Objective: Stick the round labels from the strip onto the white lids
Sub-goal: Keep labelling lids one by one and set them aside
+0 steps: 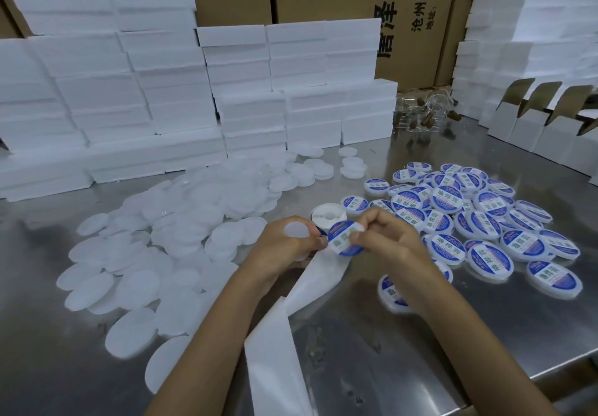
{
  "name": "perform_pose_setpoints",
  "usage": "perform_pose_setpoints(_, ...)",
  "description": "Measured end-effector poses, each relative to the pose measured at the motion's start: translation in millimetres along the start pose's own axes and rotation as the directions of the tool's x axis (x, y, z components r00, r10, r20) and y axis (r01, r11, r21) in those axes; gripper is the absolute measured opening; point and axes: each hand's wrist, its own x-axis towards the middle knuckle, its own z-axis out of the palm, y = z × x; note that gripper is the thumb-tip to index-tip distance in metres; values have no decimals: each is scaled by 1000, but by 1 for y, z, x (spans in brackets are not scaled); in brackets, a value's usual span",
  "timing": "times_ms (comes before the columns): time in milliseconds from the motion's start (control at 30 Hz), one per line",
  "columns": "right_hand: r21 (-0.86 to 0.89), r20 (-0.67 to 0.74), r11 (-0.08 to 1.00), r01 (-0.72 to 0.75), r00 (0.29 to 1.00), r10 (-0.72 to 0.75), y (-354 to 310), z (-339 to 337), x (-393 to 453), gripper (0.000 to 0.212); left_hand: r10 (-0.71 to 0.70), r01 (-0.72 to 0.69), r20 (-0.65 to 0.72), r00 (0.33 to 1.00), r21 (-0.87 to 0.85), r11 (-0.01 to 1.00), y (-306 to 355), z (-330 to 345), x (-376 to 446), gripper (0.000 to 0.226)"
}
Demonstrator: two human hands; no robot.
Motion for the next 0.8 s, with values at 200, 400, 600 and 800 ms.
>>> perform_pose_setpoints(200, 50, -79, 997, -55, 995, 59, -10, 12, 27, 14, -95, 91, 17, 995, -487, 869, 17, -16, 4, 56)
perform_pose_setpoints(400, -73, 67, 997, -19, 998, 24, -8, 65, 56, 19, 51, -11, 30, 998, -758, 653, 12, -25, 2, 57)
perform_pose_setpoints(600, -48, -44, 999, -20, 999, 18, 9, 87, 57, 20, 35, -44, -28, 999, -737, 675, 17, -23, 0, 61)
perform_pose_setpoints(800, -49, -75, 999, -4, 997, 0, 8, 86, 53, 22, 88, -59, 0, 996, -750, 659, 19, -21, 1, 54)
